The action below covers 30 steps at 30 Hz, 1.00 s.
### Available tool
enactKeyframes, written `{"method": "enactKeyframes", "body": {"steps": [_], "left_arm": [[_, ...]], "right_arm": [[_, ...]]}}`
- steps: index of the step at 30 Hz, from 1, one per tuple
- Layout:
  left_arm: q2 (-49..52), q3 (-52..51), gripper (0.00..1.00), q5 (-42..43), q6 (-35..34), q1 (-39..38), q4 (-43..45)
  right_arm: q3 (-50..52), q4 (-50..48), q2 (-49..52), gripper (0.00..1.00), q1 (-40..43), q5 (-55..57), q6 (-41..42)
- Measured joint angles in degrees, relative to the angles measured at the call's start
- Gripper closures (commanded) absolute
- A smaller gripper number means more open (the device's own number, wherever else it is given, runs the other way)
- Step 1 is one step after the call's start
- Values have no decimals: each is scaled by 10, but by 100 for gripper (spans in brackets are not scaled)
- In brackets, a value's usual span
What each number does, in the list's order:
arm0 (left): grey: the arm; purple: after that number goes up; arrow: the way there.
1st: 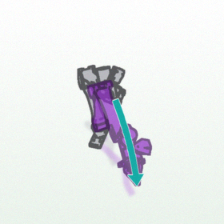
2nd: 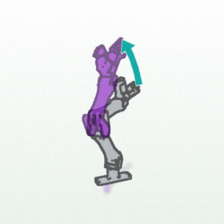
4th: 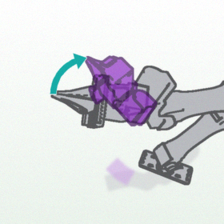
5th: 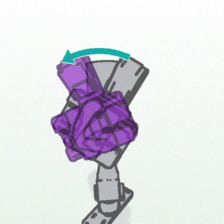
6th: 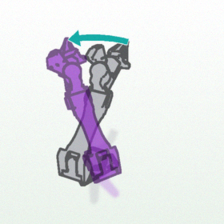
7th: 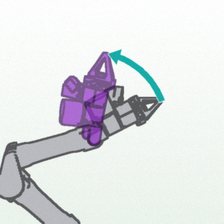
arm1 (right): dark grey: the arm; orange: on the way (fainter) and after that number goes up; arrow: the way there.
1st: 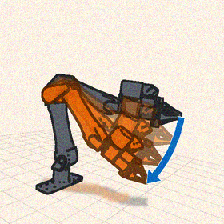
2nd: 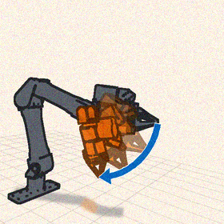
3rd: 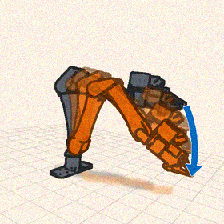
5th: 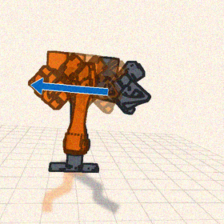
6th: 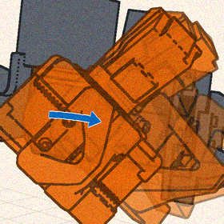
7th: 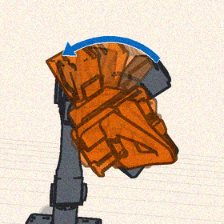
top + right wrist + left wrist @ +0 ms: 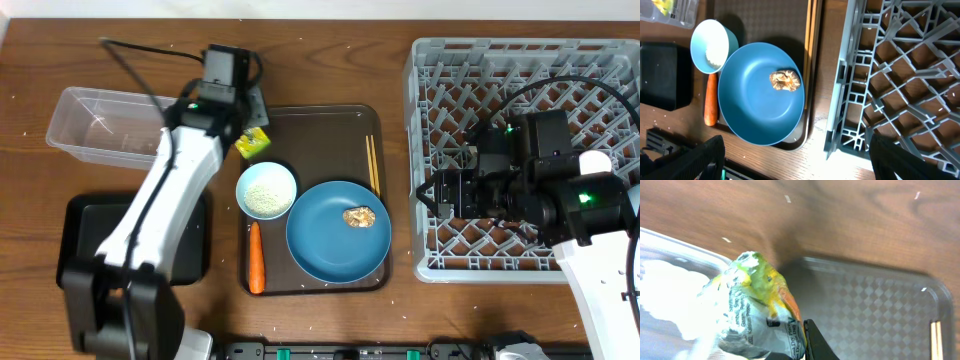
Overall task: Sort waste into correct bins and load items into the dishwasher rack
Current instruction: 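Move the wrapper left and drop it into the clear bin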
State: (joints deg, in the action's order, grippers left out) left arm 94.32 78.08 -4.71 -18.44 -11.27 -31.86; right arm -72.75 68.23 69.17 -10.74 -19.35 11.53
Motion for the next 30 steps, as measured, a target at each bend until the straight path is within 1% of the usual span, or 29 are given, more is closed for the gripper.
{"method": "enactKeyframes", "body": {"steps": [4, 9, 10, 11, 12, 13, 15, 19, 22, 26, 30], "left_arm": [[-10, 5, 94, -41, 7, 39, -7], [23, 4, 94, -60, -13, 106, 21], [35, 4, 93, -59, -20, 121, 32], [45, 3, 75, -56, -24, 131, 39], [56, 3, 54, -52, -28, 143, 47], [68, 3, 37, -44, -30, 155, 55], [83, 2, 26, -30, -36, 169, 62], [84, 1, 22, -5, -35, 183, 59], [64, 1, 21, 14, -21, 183, 28], [-13, 0, 21, 71, 23, 178, -36], [-117, 0, 21, 137, 70, 160, -127]], "right_arm": [[0, 0, 0, 15, 0, 0, 0], [0, -1, 0, 15, 0, 0, 0], [0, -1, 0, 15, 0, 0, 0], [0, -1, 0, 15, 0, 0, 0], [0, -1, 0, 15, 0, 0, 0], [0, -1, 0, 15, 0, 0, 0], [0, -1, 0, 14, 0, 0, 0], [0, -1, 0, 14, 0, 0, 0], [0, -1, 0, 14, 0, 0, 0], [0, -4, 0, 14, 0, 1, 0], [0, -25, 0, 13, 0, 23, 1]]}}
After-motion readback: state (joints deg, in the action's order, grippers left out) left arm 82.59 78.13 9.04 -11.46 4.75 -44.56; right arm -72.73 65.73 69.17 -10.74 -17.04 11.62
